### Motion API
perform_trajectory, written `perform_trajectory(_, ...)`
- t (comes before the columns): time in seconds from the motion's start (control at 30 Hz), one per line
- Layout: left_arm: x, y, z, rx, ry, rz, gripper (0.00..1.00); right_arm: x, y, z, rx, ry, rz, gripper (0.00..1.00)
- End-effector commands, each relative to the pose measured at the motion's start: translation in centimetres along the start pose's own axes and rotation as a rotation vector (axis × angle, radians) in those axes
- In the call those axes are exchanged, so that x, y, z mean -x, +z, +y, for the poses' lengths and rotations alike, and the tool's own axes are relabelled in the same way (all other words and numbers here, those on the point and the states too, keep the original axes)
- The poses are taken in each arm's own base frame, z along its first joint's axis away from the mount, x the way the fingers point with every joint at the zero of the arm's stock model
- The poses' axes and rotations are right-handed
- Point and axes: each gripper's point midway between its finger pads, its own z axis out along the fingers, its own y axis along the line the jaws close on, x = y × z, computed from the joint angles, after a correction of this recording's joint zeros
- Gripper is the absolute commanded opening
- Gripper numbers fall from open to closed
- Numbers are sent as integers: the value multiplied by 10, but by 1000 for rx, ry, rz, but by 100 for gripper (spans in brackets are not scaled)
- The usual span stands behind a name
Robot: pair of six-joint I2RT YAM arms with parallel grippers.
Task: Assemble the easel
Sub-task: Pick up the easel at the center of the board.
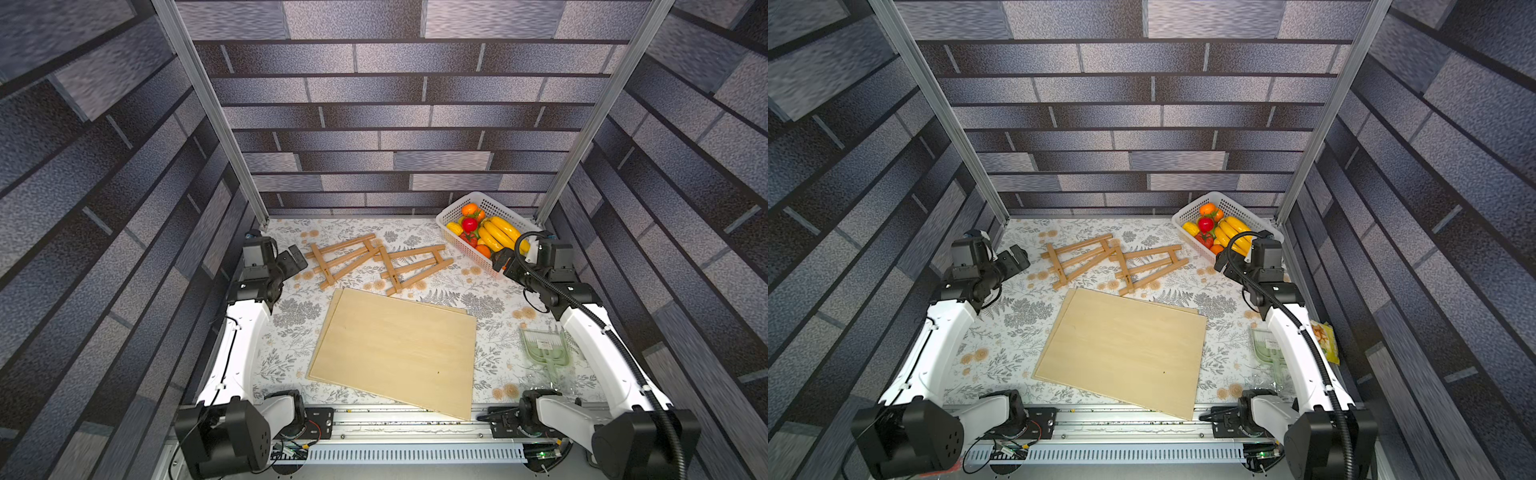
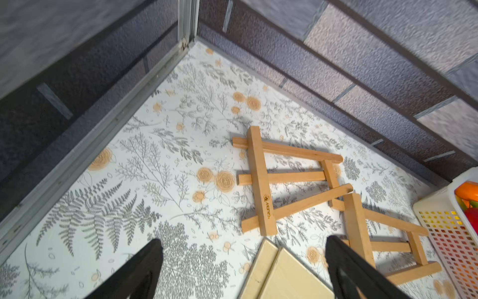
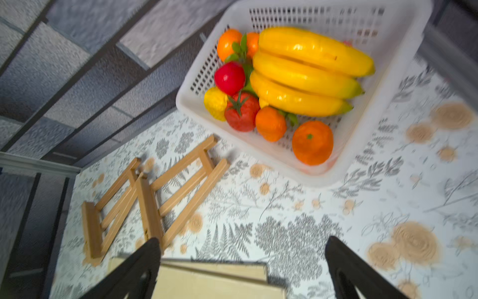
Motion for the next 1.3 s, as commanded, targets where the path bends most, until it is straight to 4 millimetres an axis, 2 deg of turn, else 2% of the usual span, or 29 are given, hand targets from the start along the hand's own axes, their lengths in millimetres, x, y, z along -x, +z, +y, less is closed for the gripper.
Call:
perform_trajectory(0.0,-56,5,7,82,-48,313,100,-26,-10,42,96,66,202,100)
perform_trajectory(0.17,-77,32,-13,130,56,534,100,-39,-2,75,88,30,352,100)
perform_trajectory(0.27,-87,51,-23,177,135,638,100,-45,5,102,128,-3,426,100)
perform_trajectory(0.4,-84,72,-32,206,170,661,100,-46,13,129,153,-57,467,100)
perform_trajectory(0.57,-84,100,-36,272,208,744,88,-48,30,148,192,-69,495,100)
perform_trajectory(0.7,-84,122,-36,298,206,768,85,-45,35,157,212,-72,505,100)
perform_trajectory(0.8,-92,136,-34,320,200,808,80,-44,39,160,216,-78,505,100)
perform_trajectory(0.87,-98,144,-35,322,198,823,77,-44,42,160,217,-83,512,100)
perform_trajectory(0.93,-103,152,-35,321,185,836,67,-47,44,161,223,-81,526,100)
perform_trajectory(1.1,-109,164,-33,333,170,857,62,-55,51,159,225,-75,564,100)
perform_trajectory(1.27,-115,169,-26,344,159,874,50,-58,56,158,226,-79,576,100)
